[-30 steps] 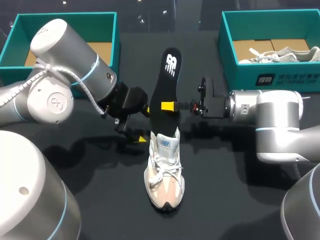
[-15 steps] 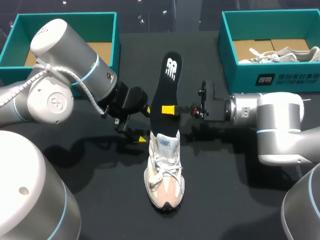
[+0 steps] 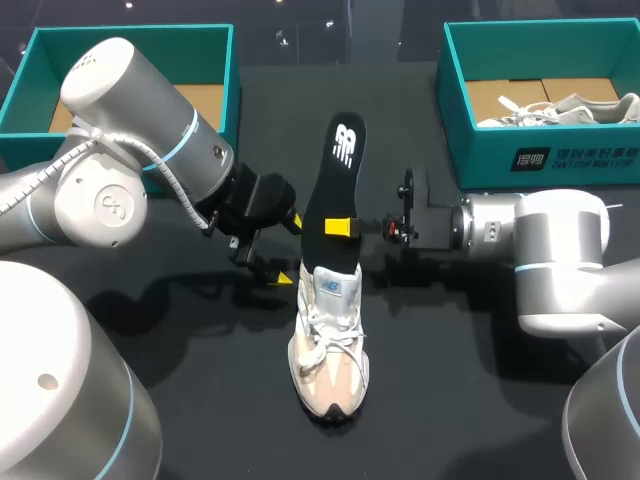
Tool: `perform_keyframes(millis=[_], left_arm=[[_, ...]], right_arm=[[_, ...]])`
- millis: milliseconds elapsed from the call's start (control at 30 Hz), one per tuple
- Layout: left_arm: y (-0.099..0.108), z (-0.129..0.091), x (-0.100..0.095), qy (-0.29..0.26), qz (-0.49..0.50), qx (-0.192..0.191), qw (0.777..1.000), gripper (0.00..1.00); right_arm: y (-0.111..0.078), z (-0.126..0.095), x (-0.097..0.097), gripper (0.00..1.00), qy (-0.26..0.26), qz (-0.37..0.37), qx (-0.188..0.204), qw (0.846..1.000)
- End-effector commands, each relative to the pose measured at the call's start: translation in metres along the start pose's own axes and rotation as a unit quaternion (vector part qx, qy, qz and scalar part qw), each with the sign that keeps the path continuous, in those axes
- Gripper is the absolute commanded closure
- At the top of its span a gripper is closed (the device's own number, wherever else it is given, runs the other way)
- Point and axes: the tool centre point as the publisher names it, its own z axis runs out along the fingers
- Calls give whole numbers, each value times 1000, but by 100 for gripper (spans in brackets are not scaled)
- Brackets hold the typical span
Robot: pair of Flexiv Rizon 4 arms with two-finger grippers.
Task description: Take the shoe out of the shoebox, open the shoe tongue, remove and reinsert the insole, then place the shoe into the shoebox
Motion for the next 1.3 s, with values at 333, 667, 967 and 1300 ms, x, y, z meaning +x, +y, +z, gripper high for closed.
perform_keyframes(millis=[333,667,967,1300], left_arm=[[0,1,0,0,0,-1,1000,0],[0,1,0,0,0,-1,1000,0],[0,1,0,0,0,-1,1000,0],[0,1,0,0,0,-1,1000,0]], right_arm=[[-16,1,0,100,-5,8,0,1000],[-28,1,4,100,-7,13,1,1000],[-43,1,6,100,-8,23,-2,1000],[-58,4,9,100,-3,42,8,999]])
